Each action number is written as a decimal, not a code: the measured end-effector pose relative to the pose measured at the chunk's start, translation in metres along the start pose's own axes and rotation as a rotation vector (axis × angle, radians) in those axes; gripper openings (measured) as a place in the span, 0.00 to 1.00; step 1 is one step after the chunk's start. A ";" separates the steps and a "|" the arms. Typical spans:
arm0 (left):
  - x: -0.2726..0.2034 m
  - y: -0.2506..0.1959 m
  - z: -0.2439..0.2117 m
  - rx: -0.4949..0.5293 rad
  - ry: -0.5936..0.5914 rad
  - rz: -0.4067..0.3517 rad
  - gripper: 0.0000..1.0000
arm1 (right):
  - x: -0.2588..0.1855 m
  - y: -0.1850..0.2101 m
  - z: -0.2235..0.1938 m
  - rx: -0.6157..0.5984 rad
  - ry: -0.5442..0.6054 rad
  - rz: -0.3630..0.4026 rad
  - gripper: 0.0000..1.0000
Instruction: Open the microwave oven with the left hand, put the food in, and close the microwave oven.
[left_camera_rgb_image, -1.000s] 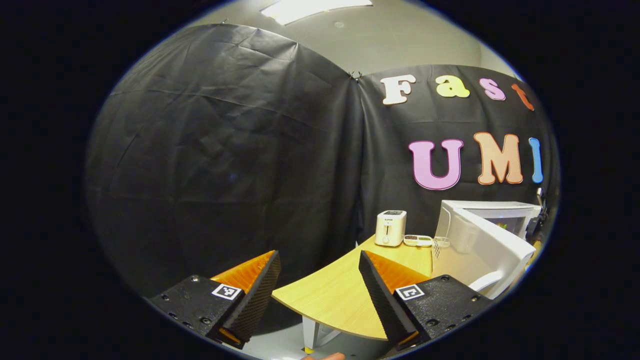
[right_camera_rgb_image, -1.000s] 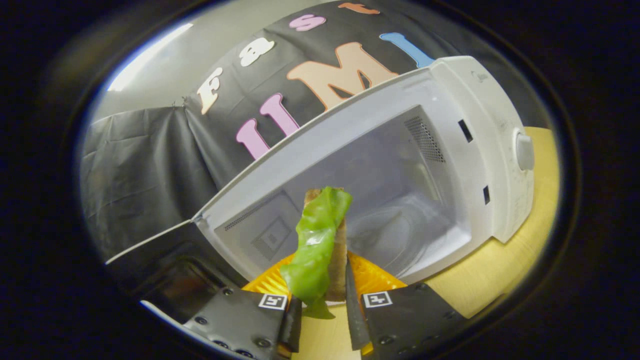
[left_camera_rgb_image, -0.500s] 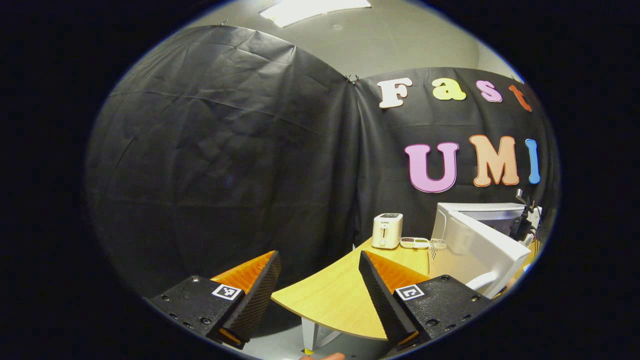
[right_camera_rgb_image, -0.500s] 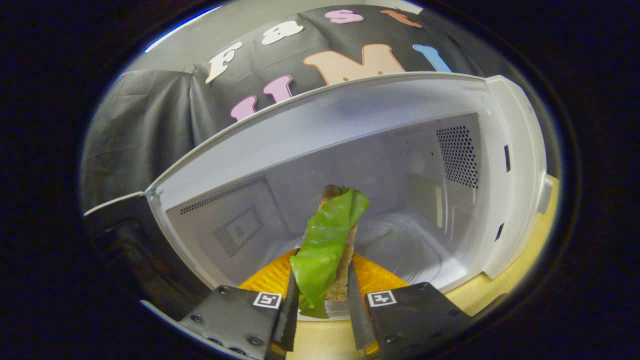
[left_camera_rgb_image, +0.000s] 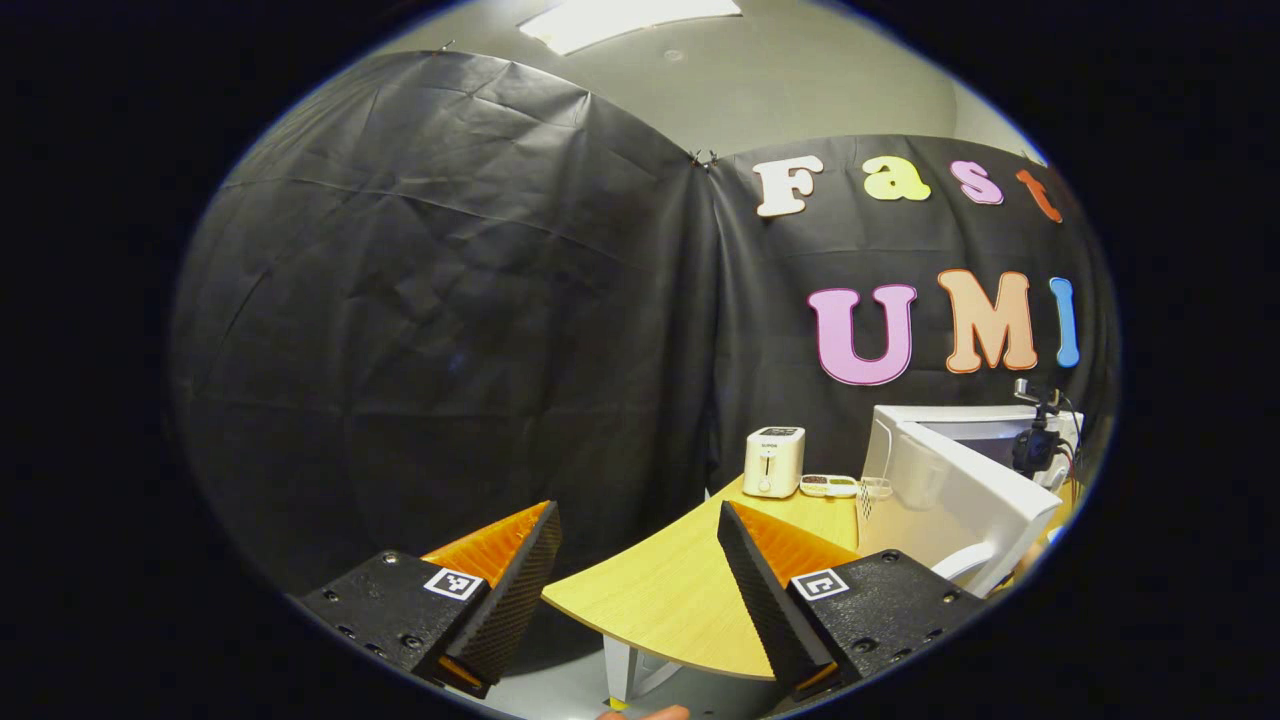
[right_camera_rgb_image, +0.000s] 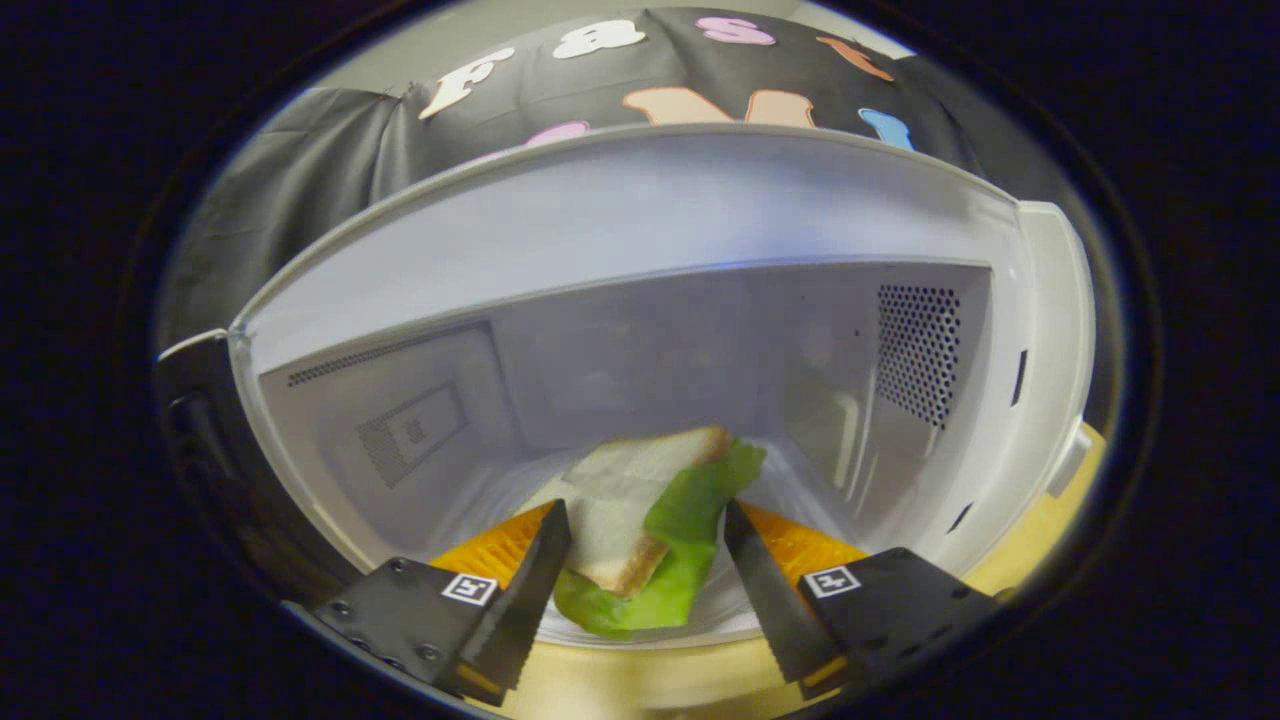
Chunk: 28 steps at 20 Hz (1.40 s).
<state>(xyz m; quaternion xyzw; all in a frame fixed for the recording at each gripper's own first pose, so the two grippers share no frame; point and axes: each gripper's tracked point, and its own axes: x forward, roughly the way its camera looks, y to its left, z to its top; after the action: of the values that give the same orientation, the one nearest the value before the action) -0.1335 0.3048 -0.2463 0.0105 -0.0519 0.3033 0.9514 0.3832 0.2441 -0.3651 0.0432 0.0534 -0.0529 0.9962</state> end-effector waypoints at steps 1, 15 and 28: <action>0.000 0.001 0.001 0.001 -0.002 0.002 0.94 | 0.003 -0.002 -0.001 0.006 0.010 0.006 0.92; 0.001 -0.012 -0.008 -0.010 0.024 -0.040 0.94 | -0.071 0.011 0.041 -0.032 -0.123 0.156 0.92; -0.003 -0.054 -0.013 0.036 0.041 -0.132 0.52 | -0.206 -0.038 0.105 -0.147 -0.234 0.244 0.91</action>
<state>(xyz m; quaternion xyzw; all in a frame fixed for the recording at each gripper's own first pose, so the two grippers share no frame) -0.1040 0.2596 -0.2587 0.0248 -0.0260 0.2409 0.9699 0.1860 0.2178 -0.2418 -0.0300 -0.0646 0.0675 0.9952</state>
